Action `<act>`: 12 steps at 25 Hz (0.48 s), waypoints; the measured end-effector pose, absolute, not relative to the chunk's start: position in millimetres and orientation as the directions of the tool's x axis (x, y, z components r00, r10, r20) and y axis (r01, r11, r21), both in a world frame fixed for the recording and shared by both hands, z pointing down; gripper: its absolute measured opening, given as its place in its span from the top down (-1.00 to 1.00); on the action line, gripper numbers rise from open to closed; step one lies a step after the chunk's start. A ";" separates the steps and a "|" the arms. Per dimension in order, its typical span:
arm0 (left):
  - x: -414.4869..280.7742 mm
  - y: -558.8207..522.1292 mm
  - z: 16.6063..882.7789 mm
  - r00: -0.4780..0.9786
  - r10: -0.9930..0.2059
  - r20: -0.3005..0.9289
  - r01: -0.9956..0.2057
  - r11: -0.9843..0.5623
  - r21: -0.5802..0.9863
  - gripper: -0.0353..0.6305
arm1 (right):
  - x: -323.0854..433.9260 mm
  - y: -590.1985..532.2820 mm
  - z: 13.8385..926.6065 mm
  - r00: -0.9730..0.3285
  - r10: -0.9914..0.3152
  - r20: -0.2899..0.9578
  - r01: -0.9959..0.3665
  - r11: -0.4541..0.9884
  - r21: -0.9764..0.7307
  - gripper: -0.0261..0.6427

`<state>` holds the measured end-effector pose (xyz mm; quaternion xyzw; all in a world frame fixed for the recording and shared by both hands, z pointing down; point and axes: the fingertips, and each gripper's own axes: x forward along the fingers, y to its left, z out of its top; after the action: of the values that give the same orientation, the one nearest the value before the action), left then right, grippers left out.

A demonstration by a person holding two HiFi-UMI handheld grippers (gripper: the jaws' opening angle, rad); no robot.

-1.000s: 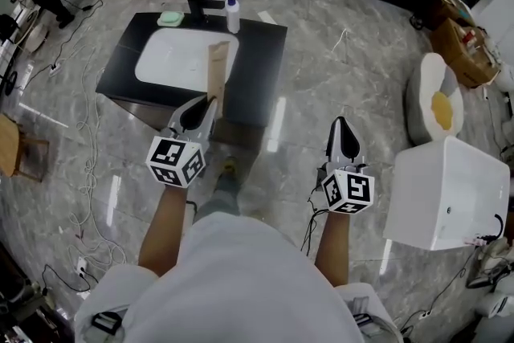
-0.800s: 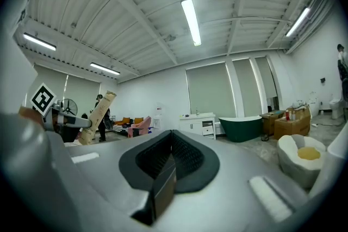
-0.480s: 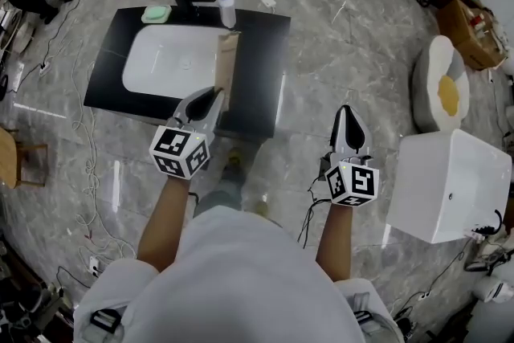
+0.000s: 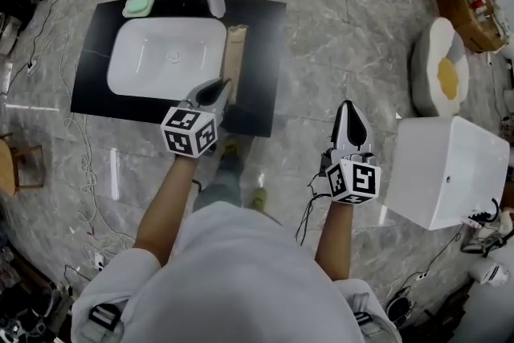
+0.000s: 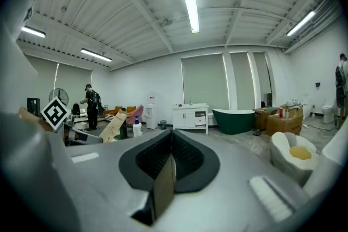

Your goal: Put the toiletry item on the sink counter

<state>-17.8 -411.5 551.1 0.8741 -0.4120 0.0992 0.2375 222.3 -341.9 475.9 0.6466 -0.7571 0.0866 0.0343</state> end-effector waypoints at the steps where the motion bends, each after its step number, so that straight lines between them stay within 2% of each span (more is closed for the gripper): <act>1: -14.7 -415.8 559.7 0.643 -0.663 0.383 -0.766 -0.547 0.338 0.80 | 223.4 -345.0 478.9 -0.157 -0.973 0.169 -0.986 0.143 -0.088 0.91; 12: 3.8 -444.4 649.3 0.615 -0.587 0.526 -0.788 -0.487 0.377 0.79 | 224.1 -365.4 519.8 -0.150 -0.960 0.238 -0.987 0.129 -0.099 0.91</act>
<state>3.8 -444.4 649.3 0.8461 -0.4062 0.1657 0.3026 224.1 -365.4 519.8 0.6494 -0.7492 0.1164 0.0582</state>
